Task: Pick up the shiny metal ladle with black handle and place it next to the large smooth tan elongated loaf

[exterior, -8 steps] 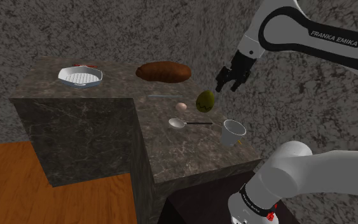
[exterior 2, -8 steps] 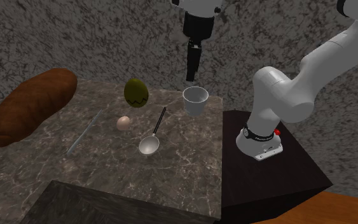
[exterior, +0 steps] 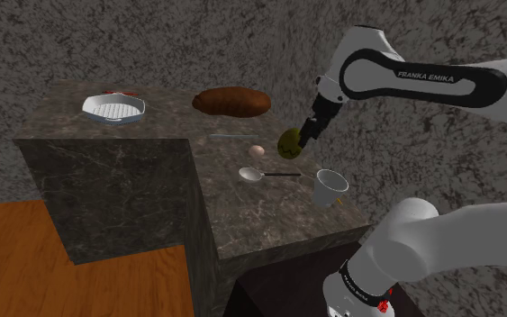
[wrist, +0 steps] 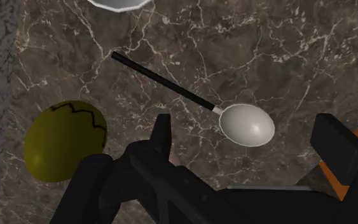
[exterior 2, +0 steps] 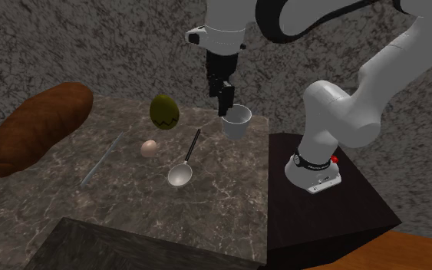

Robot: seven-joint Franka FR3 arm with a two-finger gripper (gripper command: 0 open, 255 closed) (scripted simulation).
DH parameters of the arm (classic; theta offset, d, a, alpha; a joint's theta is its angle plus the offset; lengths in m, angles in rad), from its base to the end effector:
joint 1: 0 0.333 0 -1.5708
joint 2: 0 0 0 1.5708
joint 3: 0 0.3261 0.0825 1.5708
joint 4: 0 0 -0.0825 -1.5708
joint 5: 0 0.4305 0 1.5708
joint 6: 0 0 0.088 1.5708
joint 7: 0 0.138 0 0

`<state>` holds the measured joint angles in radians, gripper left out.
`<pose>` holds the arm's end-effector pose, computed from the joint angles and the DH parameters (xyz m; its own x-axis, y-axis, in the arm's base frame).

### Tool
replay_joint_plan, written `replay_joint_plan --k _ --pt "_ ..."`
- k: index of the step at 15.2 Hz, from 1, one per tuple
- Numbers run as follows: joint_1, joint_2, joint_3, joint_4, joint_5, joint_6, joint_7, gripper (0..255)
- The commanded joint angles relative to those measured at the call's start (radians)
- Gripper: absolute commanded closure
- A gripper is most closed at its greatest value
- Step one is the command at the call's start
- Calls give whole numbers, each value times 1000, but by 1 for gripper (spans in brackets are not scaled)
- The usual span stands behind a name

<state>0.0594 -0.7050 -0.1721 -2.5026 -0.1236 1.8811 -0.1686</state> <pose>0.3869 -0.0579 0.4838 0.9893 0.1255 0.0749 0.1242 -0.9920 0.0219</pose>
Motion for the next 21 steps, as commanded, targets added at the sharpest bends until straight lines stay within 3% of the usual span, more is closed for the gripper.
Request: replay_joint_plan --k 1,9,16,21 --pt "28 49 -35 -17 -33 61 -120 0" --pt "131 300 -166 -56 -138 331 -558 0" --pt "209 574 -242 -37 -172 584 -931 0" --pt "206 641 -251 -50 -156 664 -944 0"
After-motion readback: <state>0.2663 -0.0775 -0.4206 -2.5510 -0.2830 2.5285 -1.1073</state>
